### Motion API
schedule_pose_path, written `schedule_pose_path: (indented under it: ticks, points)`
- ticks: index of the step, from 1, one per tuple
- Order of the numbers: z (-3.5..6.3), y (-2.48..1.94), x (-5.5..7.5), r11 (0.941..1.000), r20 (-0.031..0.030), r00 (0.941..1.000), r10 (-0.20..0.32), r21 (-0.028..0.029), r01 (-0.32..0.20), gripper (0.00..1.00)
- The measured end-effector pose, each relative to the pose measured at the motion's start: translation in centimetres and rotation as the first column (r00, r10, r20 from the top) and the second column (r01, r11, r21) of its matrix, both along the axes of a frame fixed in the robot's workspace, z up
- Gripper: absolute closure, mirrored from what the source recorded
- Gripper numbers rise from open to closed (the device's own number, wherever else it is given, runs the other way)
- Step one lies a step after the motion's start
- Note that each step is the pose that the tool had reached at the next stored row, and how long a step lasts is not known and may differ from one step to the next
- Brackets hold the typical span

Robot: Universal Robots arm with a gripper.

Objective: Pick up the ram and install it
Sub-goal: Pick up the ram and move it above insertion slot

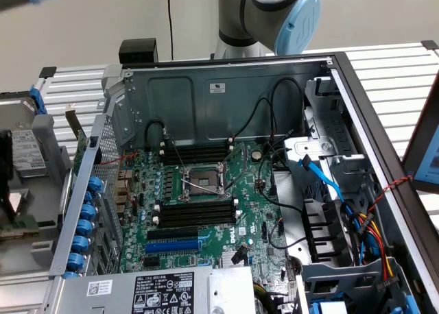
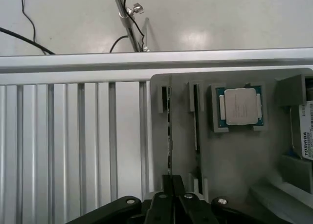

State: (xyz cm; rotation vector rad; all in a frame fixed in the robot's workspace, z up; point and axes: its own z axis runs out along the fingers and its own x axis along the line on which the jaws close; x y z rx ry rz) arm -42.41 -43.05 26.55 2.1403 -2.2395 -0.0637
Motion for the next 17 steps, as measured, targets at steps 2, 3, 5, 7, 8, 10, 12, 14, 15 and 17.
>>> schedule_pose_path:
  ticks: [2, 3, 5, 7, 8, 10, 12, 14, 15, 17]
  points:
    - [0.93, 0.00, 0.0, 1.0000, 0.0001, 1.0000, 0.000, 0.0000, 0.000, 0.88]
    - [1.36, 0.00, -0.1, 1.0000, 0.0001, 1.0000, 0.000, 0.0000, 0.000, 0.88]
    - [2.27, 0.00, -0.1, 1.0000, 0.0002, 1.0000, 0.001, 0.0001, -0.001, 0.88]
    - [3.18, 0.00, -0.1, 1.0000, 0.0001, 1.0000, 0.002, 0.0000, -0.002, 0.88]
    - [3.64, 0.00, -0.1, 1.0000, 0.0001, 1.0000, 0.002, 0.0000, -0.002, 0.88]
    - [4.46, -0.04, -0.1, 1.0000, 0.0001, 1.0000, 0.003, 0.0000, -0.003, 0.88]
    - [5.32, -0.10, -0.1, 1.0000, 0.0000, 1.0000, 0.003, -0.0001, -0.003, 0.88]
    - [6.23, -0.15, -0.1, 1.0000, 0.0003, 1.0000, 0.003, 0.0001, -0.003, 0.88]
    - [6.70, -0.18, -0.1, 1.0000, 0.0000, 1.0000, 0.004, -0.0001, -0.004, 0.88]
    - [7.56, -0.22, -0.1, 1.0000, 0.0002, 1.0000, 0.004, 0.0001, -0.004, 0.88]
